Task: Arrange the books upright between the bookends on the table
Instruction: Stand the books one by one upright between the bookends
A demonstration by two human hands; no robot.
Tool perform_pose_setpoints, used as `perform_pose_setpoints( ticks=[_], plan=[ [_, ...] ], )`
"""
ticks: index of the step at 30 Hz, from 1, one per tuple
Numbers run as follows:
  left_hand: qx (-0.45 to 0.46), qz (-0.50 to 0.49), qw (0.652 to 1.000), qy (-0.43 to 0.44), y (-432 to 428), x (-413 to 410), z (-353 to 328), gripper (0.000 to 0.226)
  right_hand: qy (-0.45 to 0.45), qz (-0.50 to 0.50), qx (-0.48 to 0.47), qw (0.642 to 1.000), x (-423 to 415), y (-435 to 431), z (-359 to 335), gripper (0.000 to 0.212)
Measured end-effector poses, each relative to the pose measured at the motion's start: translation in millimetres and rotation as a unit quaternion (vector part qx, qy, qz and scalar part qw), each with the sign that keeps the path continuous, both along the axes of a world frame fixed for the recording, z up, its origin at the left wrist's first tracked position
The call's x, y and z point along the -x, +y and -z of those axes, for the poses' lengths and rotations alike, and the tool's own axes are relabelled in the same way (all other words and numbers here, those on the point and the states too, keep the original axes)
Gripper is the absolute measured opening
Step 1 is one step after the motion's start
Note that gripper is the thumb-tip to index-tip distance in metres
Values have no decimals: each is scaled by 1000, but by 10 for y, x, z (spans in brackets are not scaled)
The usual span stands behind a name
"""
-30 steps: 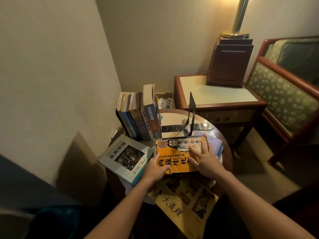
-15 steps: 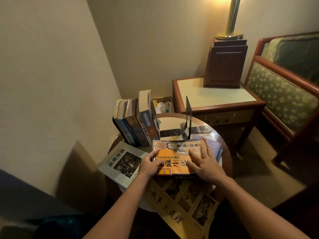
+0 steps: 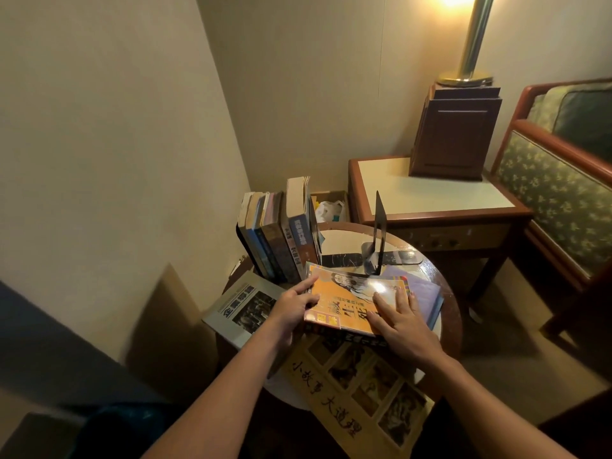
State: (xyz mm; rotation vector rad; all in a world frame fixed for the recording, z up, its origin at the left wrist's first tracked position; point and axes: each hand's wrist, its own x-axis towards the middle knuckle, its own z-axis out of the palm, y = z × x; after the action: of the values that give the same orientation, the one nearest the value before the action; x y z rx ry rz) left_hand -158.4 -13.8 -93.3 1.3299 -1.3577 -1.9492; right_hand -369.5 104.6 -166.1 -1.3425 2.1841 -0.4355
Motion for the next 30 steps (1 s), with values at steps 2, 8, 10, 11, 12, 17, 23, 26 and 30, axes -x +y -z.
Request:
perform_pose_setpoints(
  ticks=[2, 8, 10, 11, 12, 17, 23, 26, 30],
  plan=[
    [25, 2, 999, -20, 21, -61, -57, 43, -10, 3, 20, 1000, -61, 10, 10, 79],
    [144, -37, 988, -35, 28, -279, -432, 39, -93, -2, 69, 993, -488, -156, -147, 77],
    [192, -32, 980, -51, 40, -406, -645, 37, -134, -14, 92, 987, -669, -224, -277, 76],
    [216, -31, 974, -62, 38, -480, -750, 36, -158, -17, 103, 982, -770, -264, -329, 75],
    [236, -32, 968, -73, 23, -558, -848, 35, -179, -21, 109, 978, -872, -308, -373, 76],
    [300, -75, 944, -118, -62, -965, -1201, 33, -263, -48, 102, 958, -1412, -580, -597, 87],
    [404, -61, 888, -211, 13, -1178, -1129, 39, -296, -95, 130, 942, -1838, -849, -859, 62],
    [427, -36, 875, -224, 59, -1151, -946, 43, -335, -124, 171, 918, -1898, -868, -991, 55],
    [430, -36, 875, -219, 13, -1084, -851, 53, -373, -114, 193, 900, -1842, -878, -1185, 51]
  ],
)
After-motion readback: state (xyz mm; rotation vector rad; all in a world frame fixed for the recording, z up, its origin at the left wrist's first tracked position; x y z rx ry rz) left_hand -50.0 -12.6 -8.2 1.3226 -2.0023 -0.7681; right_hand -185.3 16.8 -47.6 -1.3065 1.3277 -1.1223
